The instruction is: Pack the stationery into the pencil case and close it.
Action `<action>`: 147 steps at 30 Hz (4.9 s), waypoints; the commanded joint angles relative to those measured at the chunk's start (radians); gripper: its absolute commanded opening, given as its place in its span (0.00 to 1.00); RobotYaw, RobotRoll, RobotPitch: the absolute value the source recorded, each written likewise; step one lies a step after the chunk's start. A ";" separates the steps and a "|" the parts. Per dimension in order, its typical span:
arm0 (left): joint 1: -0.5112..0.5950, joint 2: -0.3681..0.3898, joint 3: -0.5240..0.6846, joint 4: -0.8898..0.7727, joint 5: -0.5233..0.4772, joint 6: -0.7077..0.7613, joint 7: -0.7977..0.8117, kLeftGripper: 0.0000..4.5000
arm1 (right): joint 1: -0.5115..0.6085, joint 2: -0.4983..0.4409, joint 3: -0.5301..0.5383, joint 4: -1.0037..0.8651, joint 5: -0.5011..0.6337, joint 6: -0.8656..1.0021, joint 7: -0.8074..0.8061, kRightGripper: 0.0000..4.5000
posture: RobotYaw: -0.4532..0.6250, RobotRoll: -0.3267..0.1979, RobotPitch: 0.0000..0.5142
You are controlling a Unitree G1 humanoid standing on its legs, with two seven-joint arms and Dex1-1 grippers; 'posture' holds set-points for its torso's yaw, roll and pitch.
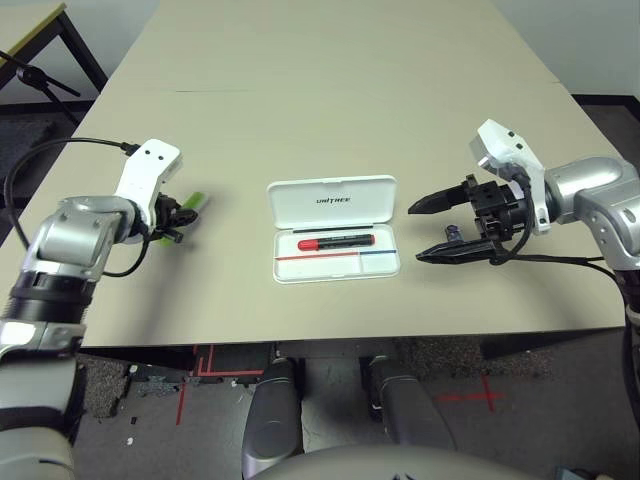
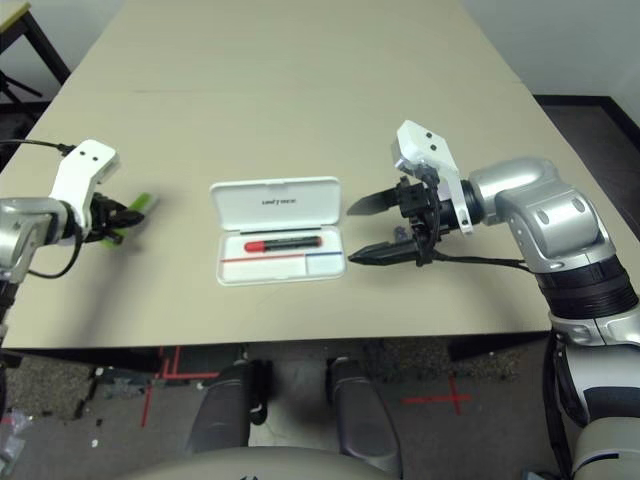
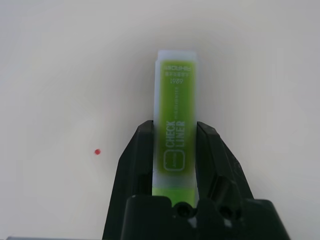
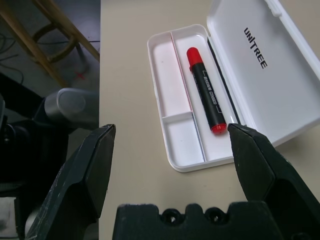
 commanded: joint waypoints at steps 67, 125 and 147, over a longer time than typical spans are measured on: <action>-0.210 -0.289 -0.410 -0.378 0.075 0.093 -0.214 0.24 | 0.011 0.004 0.028 0.068 -0.094 -0.090 -0.004 1.00 | 0.39 0.62 0.30; -0.095 -0.046 -0.011 -0.467 -0.166 0.000 -0.309 0.99 | 0.138 0.285 -0.319 -0.244 -0.079 0.833 -0.941 1.00 | 0.35 0.62 0.34; -0.108 -0.036 -0.032 -0.465 -0.155 -0.002 -0.295 1.00 | 0.170 0.299 -0.235 -0.129 -0.069 0.788 -1.004 0.78 | 0.39 0.62 0.35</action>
